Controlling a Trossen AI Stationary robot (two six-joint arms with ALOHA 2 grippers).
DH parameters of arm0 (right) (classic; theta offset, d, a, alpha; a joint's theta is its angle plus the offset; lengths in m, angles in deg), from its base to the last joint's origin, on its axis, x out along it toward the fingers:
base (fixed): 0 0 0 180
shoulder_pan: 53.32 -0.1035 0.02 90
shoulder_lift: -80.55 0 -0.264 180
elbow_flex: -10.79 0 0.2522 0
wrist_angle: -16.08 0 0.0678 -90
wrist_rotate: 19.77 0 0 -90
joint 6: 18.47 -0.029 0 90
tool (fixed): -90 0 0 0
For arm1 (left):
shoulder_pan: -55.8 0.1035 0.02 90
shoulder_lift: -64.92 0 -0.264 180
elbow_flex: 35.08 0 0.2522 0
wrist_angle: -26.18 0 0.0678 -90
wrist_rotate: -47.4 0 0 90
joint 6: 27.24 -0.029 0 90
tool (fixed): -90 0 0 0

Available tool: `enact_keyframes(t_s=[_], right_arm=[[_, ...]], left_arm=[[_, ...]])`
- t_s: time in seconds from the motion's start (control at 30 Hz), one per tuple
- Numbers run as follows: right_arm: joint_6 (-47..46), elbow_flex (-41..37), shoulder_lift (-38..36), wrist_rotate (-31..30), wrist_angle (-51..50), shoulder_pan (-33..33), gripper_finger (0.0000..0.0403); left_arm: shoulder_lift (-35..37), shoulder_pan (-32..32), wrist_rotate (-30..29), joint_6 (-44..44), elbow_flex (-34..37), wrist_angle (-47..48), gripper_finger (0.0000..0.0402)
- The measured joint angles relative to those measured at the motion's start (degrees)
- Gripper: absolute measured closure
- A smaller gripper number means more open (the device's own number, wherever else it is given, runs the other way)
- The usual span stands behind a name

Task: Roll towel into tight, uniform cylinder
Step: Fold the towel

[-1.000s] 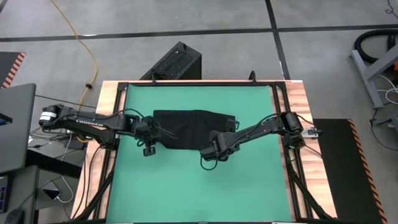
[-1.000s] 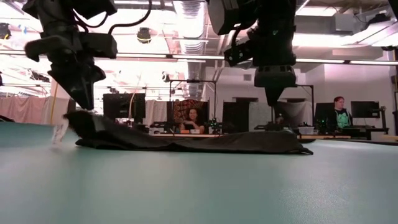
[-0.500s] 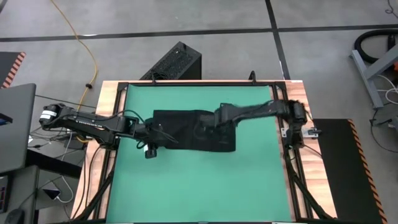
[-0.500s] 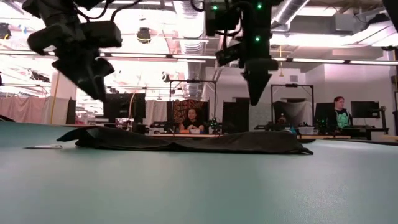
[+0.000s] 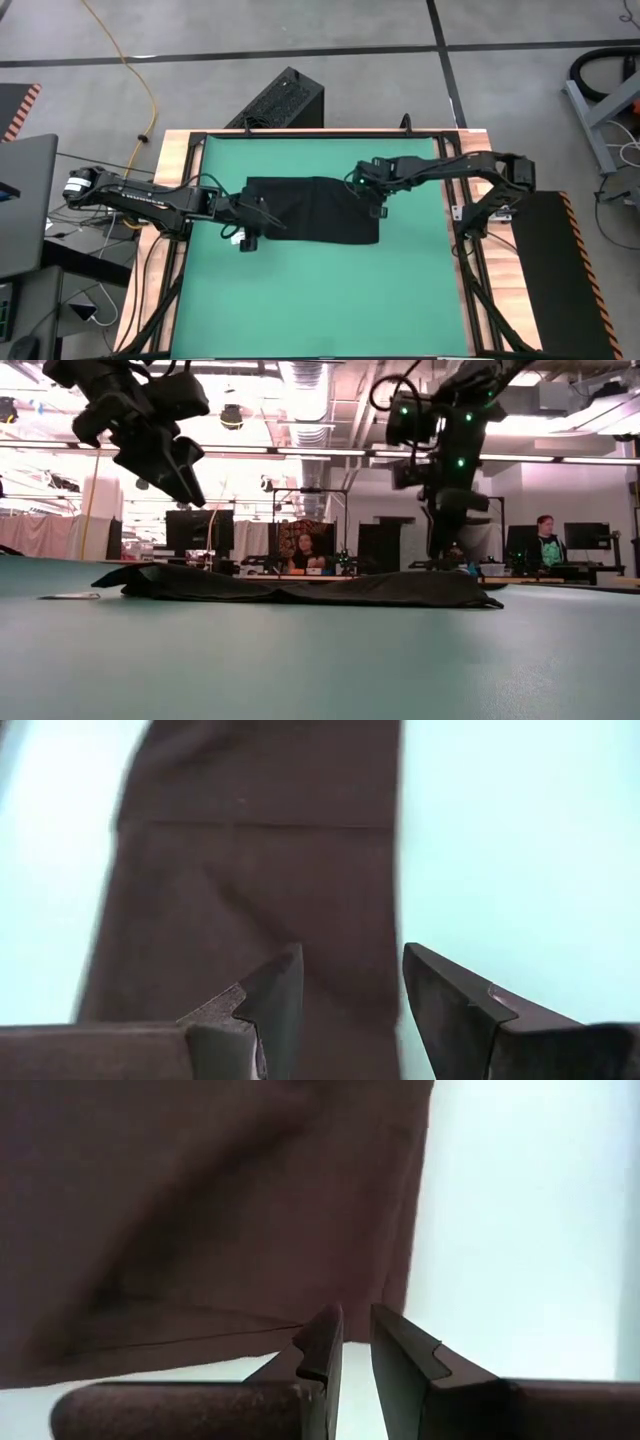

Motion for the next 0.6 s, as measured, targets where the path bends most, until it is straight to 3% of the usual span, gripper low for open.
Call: enact_keyframes(t_s=[0.2,0.37,0.6], right_arm=[[7.44,-1.41,2.84,-0.64,6.18,4.47,0.0325],[11.86,-1.39,3.58,3.78,9.11,9.50,0.0325],[10.36,-1.34,2.99,12.13,7.81,12.15,0.0325]], left_arm=[[-0.02,0.29,-5.30,-3.93,0.00,-1.84,0.0236],[-0.02,2.30,-5.76,-4.23,0.00,-3.87,0.0236],[-0.02,6.69,-5.74,-3.65,0.00,-3.88,0.0236]])
